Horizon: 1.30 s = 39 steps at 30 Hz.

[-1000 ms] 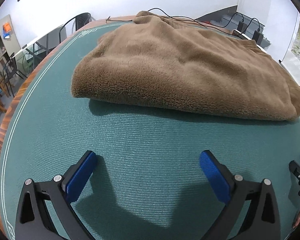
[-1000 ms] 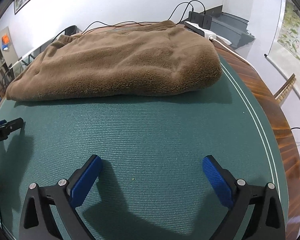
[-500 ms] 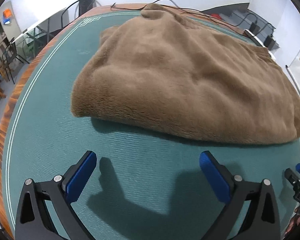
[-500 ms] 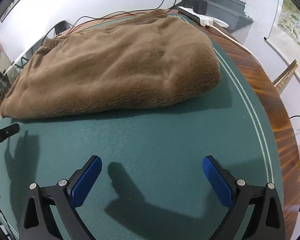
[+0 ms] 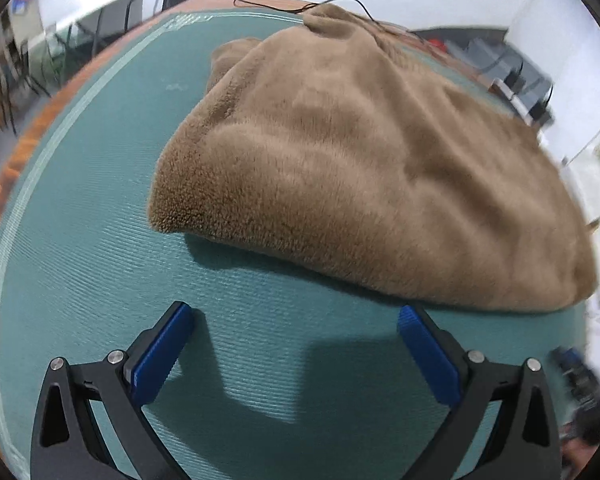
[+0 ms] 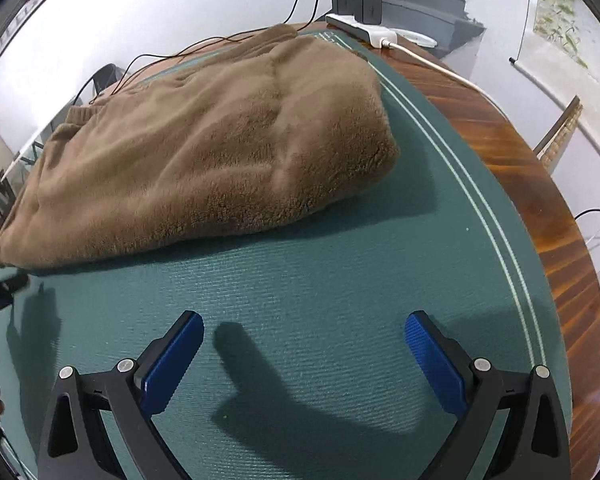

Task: Fold clothes

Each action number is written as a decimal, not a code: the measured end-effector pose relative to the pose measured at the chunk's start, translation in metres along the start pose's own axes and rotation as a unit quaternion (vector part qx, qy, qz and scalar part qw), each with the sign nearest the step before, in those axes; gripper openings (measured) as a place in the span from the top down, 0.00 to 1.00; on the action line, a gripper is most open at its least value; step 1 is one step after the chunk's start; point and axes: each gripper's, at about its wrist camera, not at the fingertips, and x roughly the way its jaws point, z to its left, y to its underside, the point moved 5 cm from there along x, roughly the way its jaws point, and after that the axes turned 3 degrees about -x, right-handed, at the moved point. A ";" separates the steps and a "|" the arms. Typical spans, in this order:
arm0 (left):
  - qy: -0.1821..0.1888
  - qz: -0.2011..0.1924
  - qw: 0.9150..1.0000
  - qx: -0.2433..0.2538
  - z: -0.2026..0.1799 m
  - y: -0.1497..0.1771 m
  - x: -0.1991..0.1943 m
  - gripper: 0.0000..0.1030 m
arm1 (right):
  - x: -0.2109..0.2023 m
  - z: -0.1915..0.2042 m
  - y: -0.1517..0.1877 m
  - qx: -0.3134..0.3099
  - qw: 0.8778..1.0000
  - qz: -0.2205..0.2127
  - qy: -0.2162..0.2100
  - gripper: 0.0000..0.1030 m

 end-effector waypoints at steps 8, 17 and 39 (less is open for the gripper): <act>0.042 -0.012 0.998 -0.045 0.010 -0.033 -0.008 0.00 | -0.009 -0.001 0.003 0.034 0.999 -0.011 -0.037 0.01; 0.015 0.006 0.999 -0.034 0.001 0.020 -0.010 0.00 | -0.012 -0.020 -0.035 0.150 0.977 -0.047 -0.144 0.01; 0.059 -0.052 0.991 0.110 -0.106 -0.028 -0.043 0.00 | 0.035 -0.050 -0.077 0.294 0.936 -0.087 -0.175 0.30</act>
